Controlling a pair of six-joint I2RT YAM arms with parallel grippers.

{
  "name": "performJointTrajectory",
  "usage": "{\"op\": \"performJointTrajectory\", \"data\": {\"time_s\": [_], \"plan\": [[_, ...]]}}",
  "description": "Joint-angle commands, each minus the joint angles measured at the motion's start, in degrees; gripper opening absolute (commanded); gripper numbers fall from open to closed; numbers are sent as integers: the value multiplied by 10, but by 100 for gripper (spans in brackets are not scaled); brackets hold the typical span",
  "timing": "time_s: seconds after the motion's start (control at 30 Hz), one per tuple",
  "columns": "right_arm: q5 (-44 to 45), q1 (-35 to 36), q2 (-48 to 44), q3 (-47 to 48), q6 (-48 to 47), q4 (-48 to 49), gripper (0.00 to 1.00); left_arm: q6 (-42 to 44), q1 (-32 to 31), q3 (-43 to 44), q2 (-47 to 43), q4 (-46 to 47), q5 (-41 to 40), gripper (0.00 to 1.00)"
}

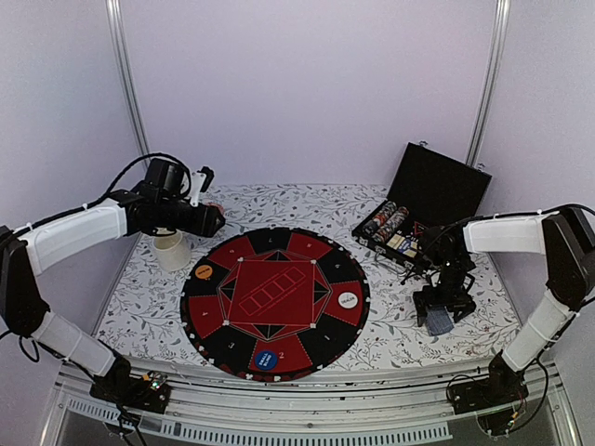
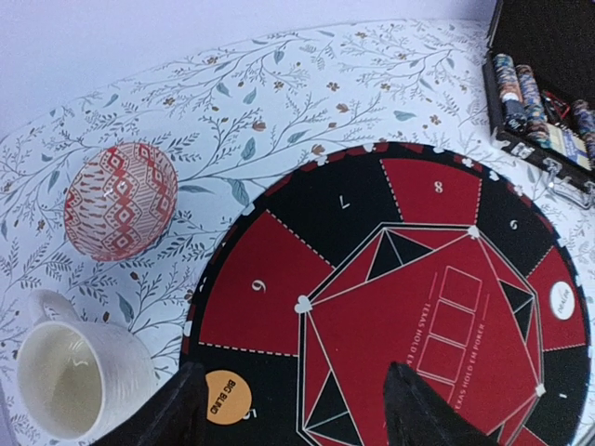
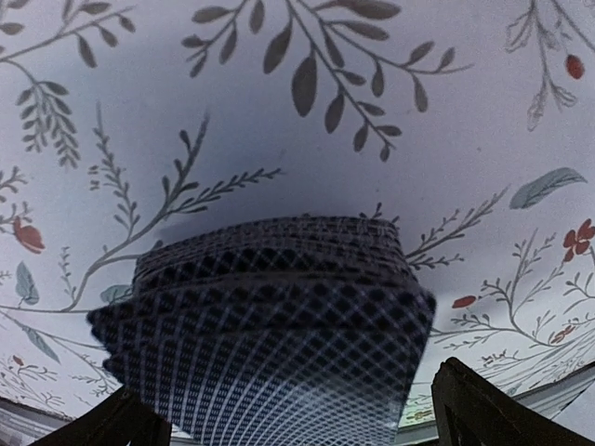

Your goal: Distribute texas hold em gaming equipment

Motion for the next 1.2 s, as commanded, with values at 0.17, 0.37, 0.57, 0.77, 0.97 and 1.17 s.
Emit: {"op": "performJointTrajectory", "data": {"time_s": [0.17,0.37,0.57,0.77,0.97,1.17], "plan": [[-36,-4,59,-21,-18,44,83,25,-8,25,-30,-11,19,68],[-41,31,78,-4,-26,45,67,28,-7,25,-27,-10,16,68],[-64,115,119,48,-48,43,62,32,-8,24,-27,-10,14,68],[-89,190,138,66,-67,30,61,36,-8,20,-29,-11,8,68],[-117,245,133,67,-93,24,61,36,-8,21,-25,-11,11,68],[-105,256,136,71,-104,36,72,31,-8,23,-19,-11,20,68]]}}
